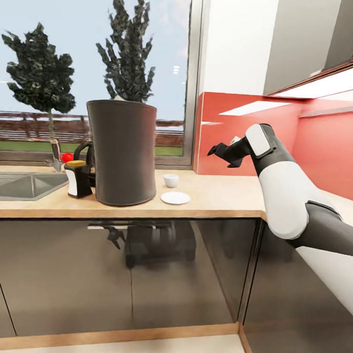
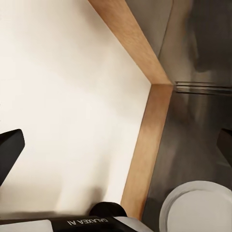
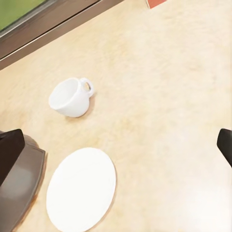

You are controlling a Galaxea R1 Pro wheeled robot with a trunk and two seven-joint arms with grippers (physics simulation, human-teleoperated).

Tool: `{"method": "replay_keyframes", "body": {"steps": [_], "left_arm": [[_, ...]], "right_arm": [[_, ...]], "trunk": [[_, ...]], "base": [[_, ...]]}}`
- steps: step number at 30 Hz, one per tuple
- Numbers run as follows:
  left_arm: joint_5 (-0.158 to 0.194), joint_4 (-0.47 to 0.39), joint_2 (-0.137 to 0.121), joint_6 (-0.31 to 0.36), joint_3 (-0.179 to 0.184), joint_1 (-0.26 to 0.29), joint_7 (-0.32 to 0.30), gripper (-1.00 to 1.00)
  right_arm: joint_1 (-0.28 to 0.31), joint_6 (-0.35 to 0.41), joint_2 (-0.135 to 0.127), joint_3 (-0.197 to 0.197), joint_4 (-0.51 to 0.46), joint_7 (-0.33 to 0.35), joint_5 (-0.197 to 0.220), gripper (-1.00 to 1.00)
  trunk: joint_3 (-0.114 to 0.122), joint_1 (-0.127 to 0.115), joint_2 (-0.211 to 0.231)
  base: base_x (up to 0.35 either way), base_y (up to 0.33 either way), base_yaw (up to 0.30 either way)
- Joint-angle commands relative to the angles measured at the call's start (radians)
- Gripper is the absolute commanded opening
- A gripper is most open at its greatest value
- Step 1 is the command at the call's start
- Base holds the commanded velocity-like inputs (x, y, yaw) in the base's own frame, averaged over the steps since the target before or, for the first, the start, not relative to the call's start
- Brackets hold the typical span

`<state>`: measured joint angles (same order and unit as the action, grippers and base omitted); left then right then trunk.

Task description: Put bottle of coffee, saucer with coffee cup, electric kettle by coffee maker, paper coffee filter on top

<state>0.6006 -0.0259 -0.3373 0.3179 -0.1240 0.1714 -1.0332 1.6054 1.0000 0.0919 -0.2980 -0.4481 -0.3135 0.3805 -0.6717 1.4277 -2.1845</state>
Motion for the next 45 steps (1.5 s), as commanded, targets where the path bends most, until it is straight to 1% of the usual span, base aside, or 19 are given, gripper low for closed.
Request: {"method": "replay_keyframes", "body": {"steps": [1, 6, 11, 22, 35, 45], "left_arm": [[-0.004, 0.0, 0.0, 0.01, -0.008, 0.0, -0.002, 1.0], [-0.004, 0.0, 0.0, 0.01, -0.008, 0.0, -0.002, 1.0], [-0.004, 0.0, 0.0, 0.01, -0.008, 0.0, -0.002, 1.0], [-0.004, 0.0, 0.001, 0.01, -0.008, 0.0, -0.003, 1.0], [-0.004, 0.0, 0.001, 0.01, -0.008, 0.0, -0.004, 1.0], [-0.004, 0.0, 0.0, 0.009, -0.008, 0.0, -0.004, 1.0]], "right_arm": [[0.001, 0.002, 0.001, -0.004, -0.001, -0.01, 0.009, 1.0], [0.001, 0.002, 0.002, -0.004, 0.0, -0.01, 0.009, 1.0], [0.001, 0.002, 0.002, -0.004, 0.027, -0.011, 0.008, 1.0], [0.001, 0.002, 0.002, -0.004, 0.035, -0.011, 0.008, 1.0], [-0.006, 0.002, -0.001, -0.005, 0.032, -0.007, 0.01, 1.0], [-0.007, 0.0, 0.0, -0.003, 0.034, -0.012, 0.008, 1.0]], "trunk": [[-0.001, 0.0, -0.001], [-0.001, 0.0, -0.001], [-0.001, 0.0, -0.001], [-0.001, 0.0, -0.001], [-0.001, 0.0, -0.001], [-0.001, 0.0, -0.001]], "base": [[0.007, -0.009, 0.0], [0.002, -0.003, 0.097], [0.0, 0.0, 0.251], [0.0, 0.0, 0.252], [0.004, 0.0, 0.02], [0.131, 0.0, 0.0]]}}
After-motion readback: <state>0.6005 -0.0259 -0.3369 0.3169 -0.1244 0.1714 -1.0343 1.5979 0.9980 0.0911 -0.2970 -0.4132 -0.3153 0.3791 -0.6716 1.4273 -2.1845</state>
